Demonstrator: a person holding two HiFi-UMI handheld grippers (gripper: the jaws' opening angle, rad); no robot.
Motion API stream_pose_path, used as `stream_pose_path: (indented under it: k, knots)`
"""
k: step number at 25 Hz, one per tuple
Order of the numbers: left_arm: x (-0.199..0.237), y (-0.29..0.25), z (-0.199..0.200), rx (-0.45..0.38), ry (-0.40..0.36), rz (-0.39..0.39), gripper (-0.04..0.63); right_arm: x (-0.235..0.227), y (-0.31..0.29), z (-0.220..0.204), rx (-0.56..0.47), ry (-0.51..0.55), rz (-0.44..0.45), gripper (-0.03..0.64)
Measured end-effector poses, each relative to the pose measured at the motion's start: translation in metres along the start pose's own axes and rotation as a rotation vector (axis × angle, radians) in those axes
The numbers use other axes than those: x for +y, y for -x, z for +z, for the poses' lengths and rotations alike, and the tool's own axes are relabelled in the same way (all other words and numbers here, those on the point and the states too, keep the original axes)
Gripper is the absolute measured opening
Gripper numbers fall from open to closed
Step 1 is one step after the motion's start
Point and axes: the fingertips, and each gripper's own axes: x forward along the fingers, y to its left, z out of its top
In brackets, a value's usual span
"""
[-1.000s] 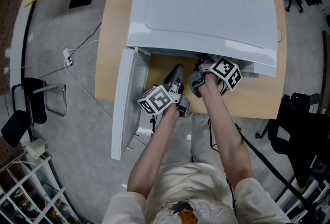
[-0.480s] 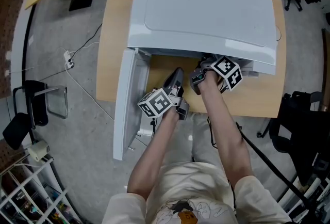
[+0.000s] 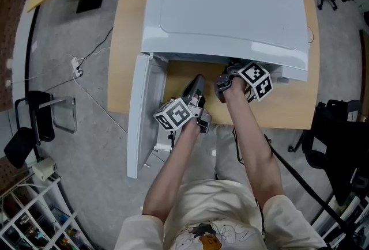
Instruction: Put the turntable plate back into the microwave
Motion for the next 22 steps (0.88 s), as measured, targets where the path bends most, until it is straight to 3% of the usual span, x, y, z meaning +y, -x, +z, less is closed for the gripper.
stream_pose_path:
  k: [6,14,18,22]
  knots:
    - [-0.001,0.001,0.0,-0.003,0.003,0.003,-0.003,0.003,0.008,-0.001,0.004,0.0,0.04,0.114]
    - [-0.028,0.013,0.004,0.013,-0.044,-0.022,-0.003,0.021,0.056,-0.025,0.097,0.038,0.127,0.092]
    - [-0.048,0.026,0.002,0.04,-0.078,-0.034,-0.003,0.036,0.09,-0.032,0.146,0.132,0.19,0.03]
    - [-0.059,0.045,-0.004,0.056,-0.104,-0.025,-0.003,0.048,0.104,-0.055,0.231,0.339,0.236,0.008]
